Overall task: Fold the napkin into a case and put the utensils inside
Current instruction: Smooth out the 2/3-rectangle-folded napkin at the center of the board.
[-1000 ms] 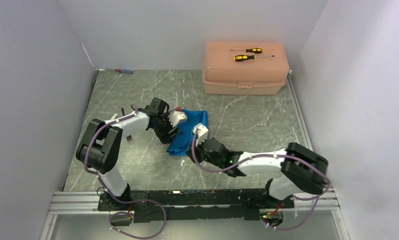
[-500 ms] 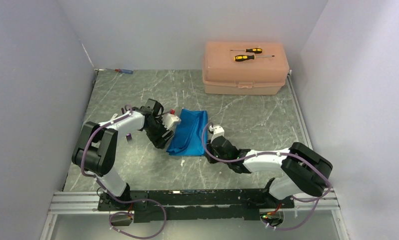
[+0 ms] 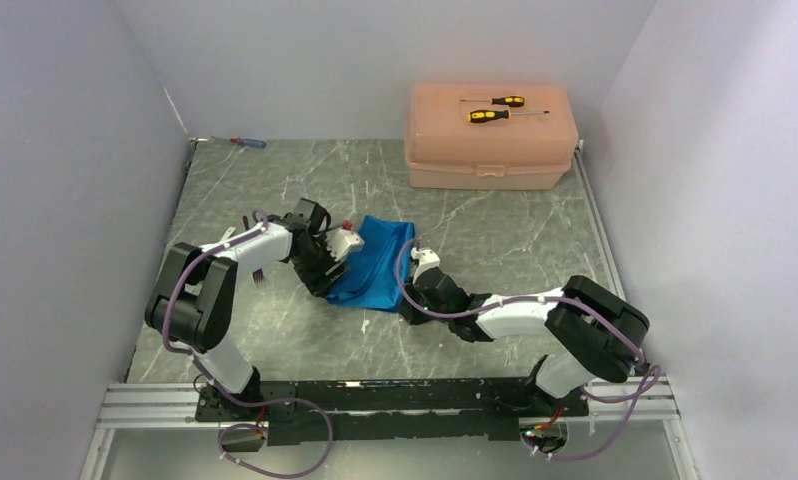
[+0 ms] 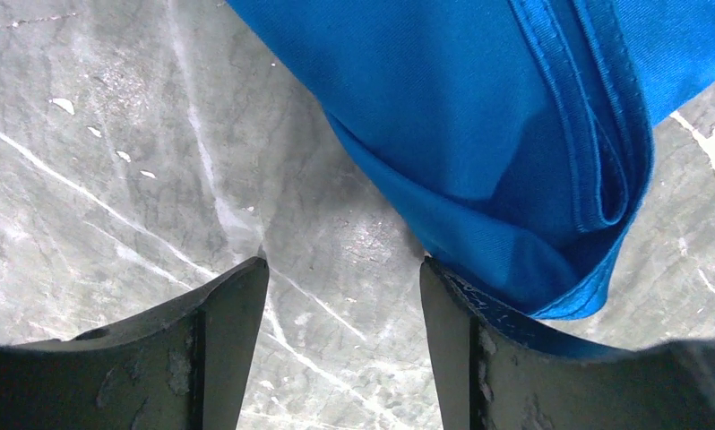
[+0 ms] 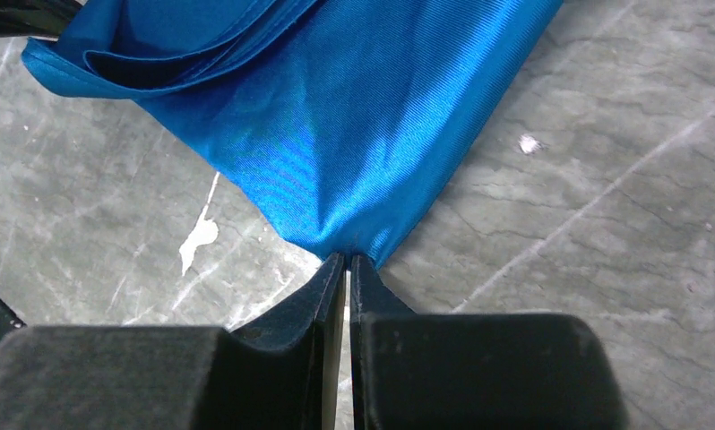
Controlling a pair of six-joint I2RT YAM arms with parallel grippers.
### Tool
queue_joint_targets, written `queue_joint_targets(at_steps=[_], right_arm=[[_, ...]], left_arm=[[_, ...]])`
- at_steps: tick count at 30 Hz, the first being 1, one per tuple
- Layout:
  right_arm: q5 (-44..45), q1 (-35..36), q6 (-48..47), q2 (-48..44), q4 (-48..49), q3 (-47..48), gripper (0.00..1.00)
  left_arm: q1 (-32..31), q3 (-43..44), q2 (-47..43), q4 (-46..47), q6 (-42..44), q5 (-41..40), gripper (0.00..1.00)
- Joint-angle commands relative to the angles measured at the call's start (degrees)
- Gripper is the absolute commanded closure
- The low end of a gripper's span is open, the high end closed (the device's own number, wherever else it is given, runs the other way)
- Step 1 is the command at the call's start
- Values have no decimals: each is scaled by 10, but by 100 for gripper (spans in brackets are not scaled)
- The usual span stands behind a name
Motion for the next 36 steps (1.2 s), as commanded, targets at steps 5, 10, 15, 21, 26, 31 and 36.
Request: queue_joint_targets(at_steps=[5, 10, 15, 21, 26, 31, 36], right_arm=[[-42, 8, 7, 26, 8, 36, 90], [-44, 8, -7, 16, -14, 55, 89], [-51, 8, -22, 11, -37, 66, 88], [-69, 8, -36, 18, -70, 81, 84], [-68, -6, -50, -30, -100, 72, 80], [-98, -36, -58, -58, -115, 73, 79], [-140, -59, -52, -36, -99, 83, 80]], left_arm=[[-5, 0, 24, -10, 19, -50, 31], [-9, 19, 17, -27, 32, -61, 31], [-9, 34, 5, -55, 45, -66, 32], [-14, 56, -8, -97, 40, -54, 32], [-15, 71, -30, -129, 26, -22, 32], [-22, 84, -36, -140, 10, 24, 33], [-38, 86, -25, -126, 7, 48, 33]])
